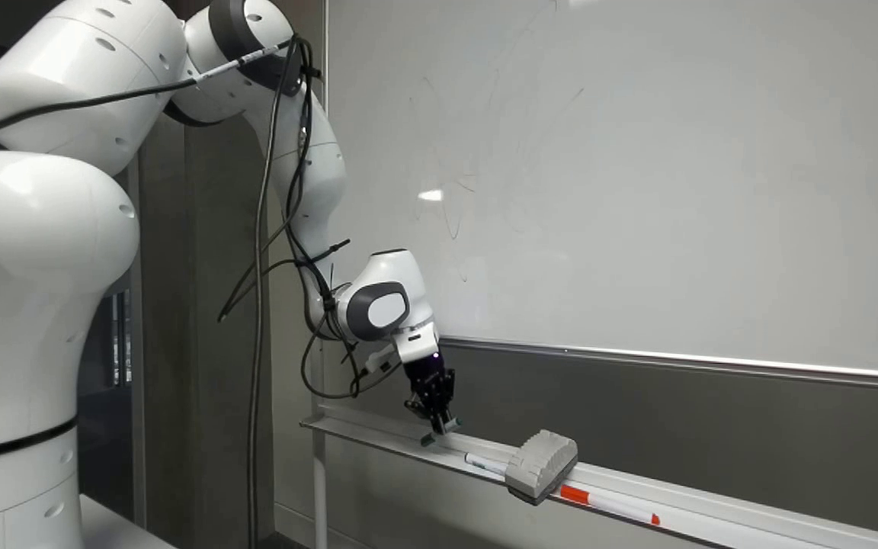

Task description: Move the green marker to the right

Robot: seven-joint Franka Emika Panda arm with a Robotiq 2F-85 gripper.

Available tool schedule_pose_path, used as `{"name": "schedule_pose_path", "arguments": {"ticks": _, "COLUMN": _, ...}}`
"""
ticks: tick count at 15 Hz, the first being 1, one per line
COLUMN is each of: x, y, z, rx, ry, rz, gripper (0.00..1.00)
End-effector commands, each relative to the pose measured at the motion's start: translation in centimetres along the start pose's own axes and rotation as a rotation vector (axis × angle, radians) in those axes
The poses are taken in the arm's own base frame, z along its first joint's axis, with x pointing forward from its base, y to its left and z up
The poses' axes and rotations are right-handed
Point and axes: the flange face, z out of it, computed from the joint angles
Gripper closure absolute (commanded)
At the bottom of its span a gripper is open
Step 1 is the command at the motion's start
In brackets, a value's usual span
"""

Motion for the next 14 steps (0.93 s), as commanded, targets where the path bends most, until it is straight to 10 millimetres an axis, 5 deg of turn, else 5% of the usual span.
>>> {"name": "schedule_pose_path", "arguments": {"ticks": 1, "x": -0.08, "y": 0.55, "z": 0.63, "rx": 0.019, "ry": 0.039, "rz": 0.007, "gripper": 0.95}}
{"name": "schedule_pose_path", "arguments": {"ticks": 10, "x": -0.63, "y": 0.86, "z": 0.83, "rx": 0.015, "ry": 0.059, "rz": -0.02, "gripper": 0.95}}
{"name": "schedule_pose_path", "arguments": {"ticks": 11, "x": -0.73, "y": 0.89, "z": 0.86, "rx": 0.012, "ry": 0.058, "rz": -0.024, "gripper": 0.63}}
{"name": "schedule_pose_path", "arguments": {"ticks": 14, "x": -0.87, "y": 0.97, "z": 0.88, "rx": 0.01, "ry": 0.059, "rz": -0.027, "gripper": 0.42}}
